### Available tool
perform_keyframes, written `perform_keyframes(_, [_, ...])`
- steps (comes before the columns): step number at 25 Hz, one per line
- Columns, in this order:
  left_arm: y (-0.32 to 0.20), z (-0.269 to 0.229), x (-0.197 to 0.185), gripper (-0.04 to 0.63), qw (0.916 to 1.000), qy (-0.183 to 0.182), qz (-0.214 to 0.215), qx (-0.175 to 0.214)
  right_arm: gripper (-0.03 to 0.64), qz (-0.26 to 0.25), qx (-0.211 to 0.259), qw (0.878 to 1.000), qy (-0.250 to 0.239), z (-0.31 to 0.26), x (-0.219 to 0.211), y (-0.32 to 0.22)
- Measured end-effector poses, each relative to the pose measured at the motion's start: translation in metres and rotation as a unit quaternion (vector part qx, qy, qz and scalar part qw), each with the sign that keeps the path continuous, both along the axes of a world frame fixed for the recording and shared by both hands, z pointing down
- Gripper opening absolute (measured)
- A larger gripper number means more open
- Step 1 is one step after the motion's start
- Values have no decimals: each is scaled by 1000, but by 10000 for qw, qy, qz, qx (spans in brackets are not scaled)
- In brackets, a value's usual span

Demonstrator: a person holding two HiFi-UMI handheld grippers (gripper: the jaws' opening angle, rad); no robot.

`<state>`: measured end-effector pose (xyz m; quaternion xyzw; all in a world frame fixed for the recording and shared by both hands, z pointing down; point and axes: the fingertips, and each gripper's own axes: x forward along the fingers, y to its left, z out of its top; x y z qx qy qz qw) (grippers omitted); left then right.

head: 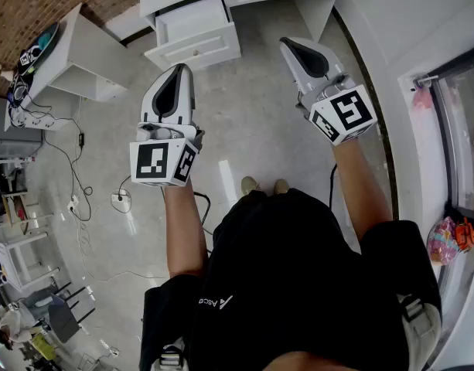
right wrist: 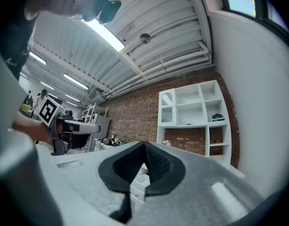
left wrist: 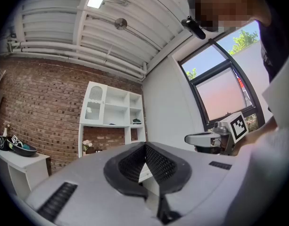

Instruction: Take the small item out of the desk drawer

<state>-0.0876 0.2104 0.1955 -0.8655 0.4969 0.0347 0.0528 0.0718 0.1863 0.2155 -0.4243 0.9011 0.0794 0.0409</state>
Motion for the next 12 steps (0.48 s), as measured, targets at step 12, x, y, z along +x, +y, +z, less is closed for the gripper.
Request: perform_keyframes(12, [-1, 1, -10, -2, 10000, 71, 35, 45, 0, -14, -24, 10000, -16, 2, -11, -2])
